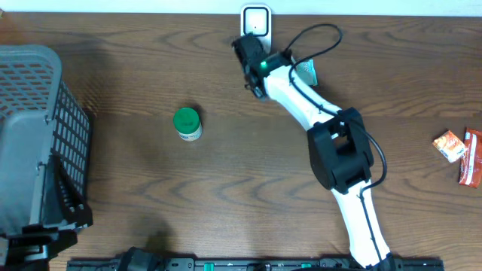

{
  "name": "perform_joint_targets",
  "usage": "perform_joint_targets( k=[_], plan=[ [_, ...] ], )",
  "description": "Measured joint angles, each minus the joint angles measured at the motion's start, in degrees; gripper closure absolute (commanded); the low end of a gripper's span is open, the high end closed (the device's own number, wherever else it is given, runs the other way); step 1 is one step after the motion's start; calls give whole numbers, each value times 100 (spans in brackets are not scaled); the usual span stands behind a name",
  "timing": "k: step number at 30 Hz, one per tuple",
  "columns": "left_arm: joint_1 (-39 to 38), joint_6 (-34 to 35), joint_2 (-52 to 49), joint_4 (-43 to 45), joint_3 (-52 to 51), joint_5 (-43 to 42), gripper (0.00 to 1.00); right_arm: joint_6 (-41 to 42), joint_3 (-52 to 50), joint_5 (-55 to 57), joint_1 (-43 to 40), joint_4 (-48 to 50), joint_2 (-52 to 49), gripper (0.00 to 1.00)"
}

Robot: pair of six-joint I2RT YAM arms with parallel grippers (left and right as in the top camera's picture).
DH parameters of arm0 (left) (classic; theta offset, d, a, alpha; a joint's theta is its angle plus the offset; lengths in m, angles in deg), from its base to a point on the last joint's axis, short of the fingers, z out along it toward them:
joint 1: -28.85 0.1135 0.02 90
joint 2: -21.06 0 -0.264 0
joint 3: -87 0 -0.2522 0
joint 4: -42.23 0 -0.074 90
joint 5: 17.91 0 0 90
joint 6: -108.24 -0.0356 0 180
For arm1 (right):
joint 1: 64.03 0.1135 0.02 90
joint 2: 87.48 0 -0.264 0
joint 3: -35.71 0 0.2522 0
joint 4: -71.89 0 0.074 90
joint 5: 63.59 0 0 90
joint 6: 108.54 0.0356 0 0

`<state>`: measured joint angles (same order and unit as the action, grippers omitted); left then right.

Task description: Scan the item barcode

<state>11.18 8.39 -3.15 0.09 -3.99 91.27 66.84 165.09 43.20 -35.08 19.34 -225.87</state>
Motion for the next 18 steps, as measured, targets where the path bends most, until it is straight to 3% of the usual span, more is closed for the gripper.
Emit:
perform_joint_targets(
  k=[7, 18],
  plan=[
    [0, -125, 0, 2, -11, 0, 2, -597, 382, -409, -431, 271, 0, 99],
    [0, -203, 0, 20, -11, 0, 2, -1340, 382, -162, -986, 684, -170, 99]
  ],
)
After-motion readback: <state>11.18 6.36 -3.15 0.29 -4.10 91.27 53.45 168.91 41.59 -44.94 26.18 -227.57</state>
